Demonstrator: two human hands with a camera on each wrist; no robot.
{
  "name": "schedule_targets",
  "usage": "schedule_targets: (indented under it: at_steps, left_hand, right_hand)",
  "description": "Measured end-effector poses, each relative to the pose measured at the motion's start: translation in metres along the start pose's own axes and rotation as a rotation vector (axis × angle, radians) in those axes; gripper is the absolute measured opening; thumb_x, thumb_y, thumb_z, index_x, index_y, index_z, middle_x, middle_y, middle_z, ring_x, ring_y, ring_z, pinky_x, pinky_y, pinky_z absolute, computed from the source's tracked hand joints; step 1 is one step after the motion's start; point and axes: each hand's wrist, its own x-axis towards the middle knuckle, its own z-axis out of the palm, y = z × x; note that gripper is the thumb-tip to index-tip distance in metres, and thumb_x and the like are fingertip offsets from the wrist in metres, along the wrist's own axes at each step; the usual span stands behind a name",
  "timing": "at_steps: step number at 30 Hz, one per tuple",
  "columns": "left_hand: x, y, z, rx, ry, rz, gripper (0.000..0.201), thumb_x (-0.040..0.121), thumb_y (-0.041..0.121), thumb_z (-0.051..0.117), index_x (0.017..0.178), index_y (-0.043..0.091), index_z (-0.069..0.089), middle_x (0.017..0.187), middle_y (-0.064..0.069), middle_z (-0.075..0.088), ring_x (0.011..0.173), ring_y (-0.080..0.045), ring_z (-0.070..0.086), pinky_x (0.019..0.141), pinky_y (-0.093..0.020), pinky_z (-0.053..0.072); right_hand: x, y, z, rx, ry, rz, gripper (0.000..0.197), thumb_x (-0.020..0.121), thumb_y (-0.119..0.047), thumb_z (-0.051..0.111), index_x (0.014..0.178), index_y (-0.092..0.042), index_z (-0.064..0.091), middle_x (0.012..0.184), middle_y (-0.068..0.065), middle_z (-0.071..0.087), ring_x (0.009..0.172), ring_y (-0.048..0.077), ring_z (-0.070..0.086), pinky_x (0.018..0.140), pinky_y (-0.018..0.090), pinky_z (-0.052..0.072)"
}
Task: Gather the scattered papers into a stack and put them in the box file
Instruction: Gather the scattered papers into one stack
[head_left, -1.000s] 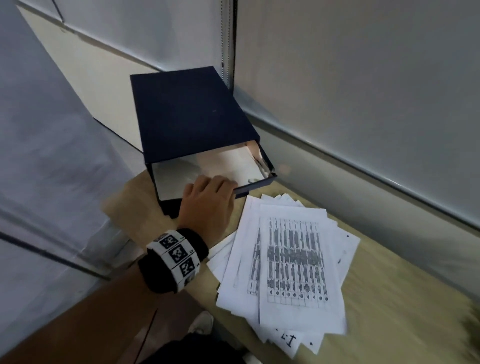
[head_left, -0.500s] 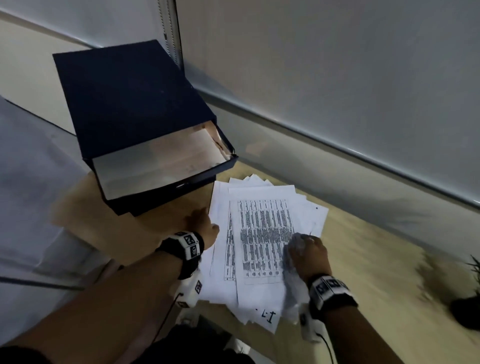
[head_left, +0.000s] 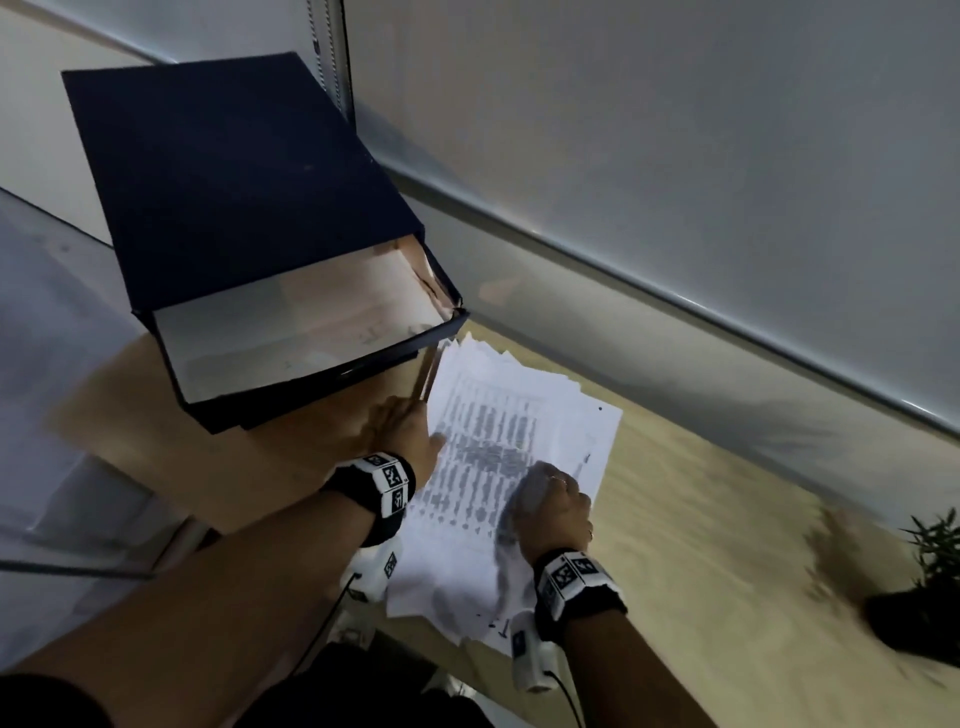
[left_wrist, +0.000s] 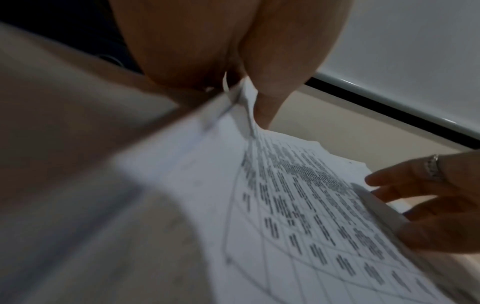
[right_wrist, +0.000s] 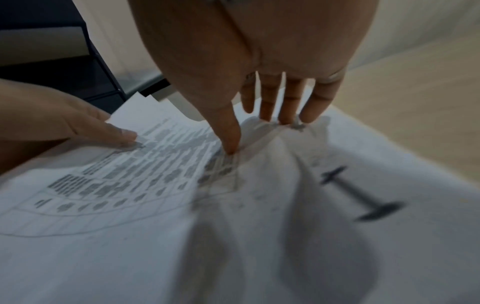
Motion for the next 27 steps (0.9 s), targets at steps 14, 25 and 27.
schedule_targets:
  at_steps: [14, 25, 27]
  left_hand:
    - [-0.009, -0.02, -0.001, -0.2, 0.12, 0.061, 0.047, 0.092, 0.02, 0.059, 0.135, 0.009, 0.042, 0.141, -0.017, 0.047, 0.13, -0.033, 0.046, 0.108, -0.038, 0.038]
    - [-0.001, -0.07, -0.036, -0.469, 0.007, -0.179, 0.035, 0.09, 0.012, 0.06, 0.123, 0.004, 0.056, 0.104, -0.008, 0.06, 0.091, -0.023, 0.058, 0.078, -0.03, 0.041]
    - [-0.004, -0.074, -0.042, -0.482, 0.028, -0.138, 0.036, 0.089, 0.009, 0.06, 0.124, 0.001, 0.056, 0.103, -0.006, 0.057, 0.093, -0.021, 0.054, 0.08, -0.027, 0.037]
  right_hand:
    - [-0.002, -0.031, 0.013, 0.473, 0.046, 0.098, 0.057, 0.074, -0.04, 0.046, 0.118, -0.006, 0.056, 0.107, 0.015, 0.067, 0.104, 0.032, 0.064, 0.094, 0.036, 0.052]
    - [0.02, 0.038, -0.009, 0.167, 0.081, -0.026, 0.059, 0.09, -0.043, 0.062, 0.131, -0.001, 0.053, 0.136, 0.013, 0.056, 0.124, 0.031, 0.053, 0.098, 0.029, 0.042]
    - [0.023, 0.041, -0.011, 0.054, 0.077, 0.064, 0.09, 0.08, -0.064, 0.061, 0.143, -0.004, 0.039, 0.144, 0.016, 0.045, 0.131, 0.035, 0.042, 0.105, 0.042, 0.036]
